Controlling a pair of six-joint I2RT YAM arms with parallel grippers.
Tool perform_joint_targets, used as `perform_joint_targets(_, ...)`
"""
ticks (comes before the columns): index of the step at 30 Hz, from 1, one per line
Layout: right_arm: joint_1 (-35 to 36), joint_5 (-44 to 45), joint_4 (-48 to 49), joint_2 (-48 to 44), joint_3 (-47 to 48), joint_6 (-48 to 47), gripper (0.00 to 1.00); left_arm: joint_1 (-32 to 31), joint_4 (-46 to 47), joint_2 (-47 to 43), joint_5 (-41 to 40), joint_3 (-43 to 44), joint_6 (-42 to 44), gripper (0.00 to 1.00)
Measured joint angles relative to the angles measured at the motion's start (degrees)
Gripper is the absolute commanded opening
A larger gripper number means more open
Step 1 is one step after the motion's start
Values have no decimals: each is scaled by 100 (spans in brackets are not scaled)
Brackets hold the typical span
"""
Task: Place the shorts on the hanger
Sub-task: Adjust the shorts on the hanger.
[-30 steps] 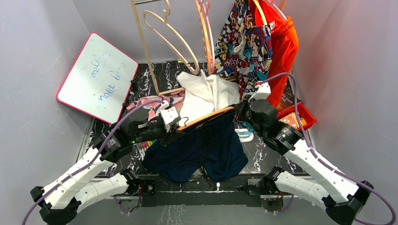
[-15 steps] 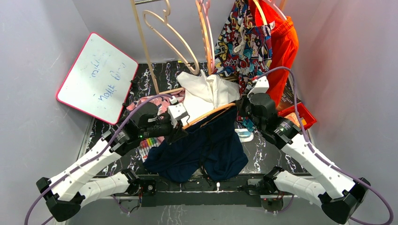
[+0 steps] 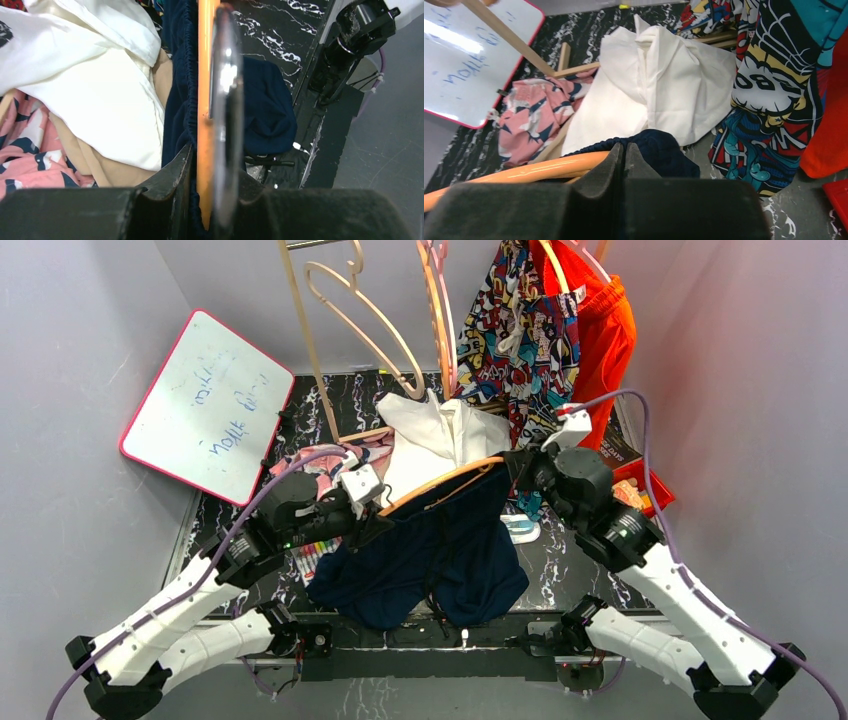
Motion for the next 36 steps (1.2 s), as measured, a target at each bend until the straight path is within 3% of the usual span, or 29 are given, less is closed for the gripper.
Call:
perform_joint_targets(3,90,-160,-7,-297,-2,116,41,-9,131,-208,-107,-74,28,0)
perform_joint_targets(6,306,-540,-11,-573,-2,243,52,-11,284,-210,-319,-74,31,0)
perform_joint_targets(10,323,-636,-81,-793,-2,380,57,-7,354,-96,-538,-116,31,0)
perform_joint_targets(14,323,-415,-125,-953,-83,745,56,-7,444,-70,-710,-151,28,0)
perform_joint_targets(18,323,-72,-317,-863,-109,1502,69,-7,549,-72,-776,-153,26,0)
perform_joint_targets(21,321,39,-490,-490,-101,2031,70,-7,610,-72,-776,-153,22,0)
perform_joint_targets(25,323,28,-527,35,-116,2514,64,-7,636,-72,-774,-153,24,0)
perform_joint_targets(36,323,647,-238,17,-232,3235,54,-7,649,-85,-761,-153,2,0)
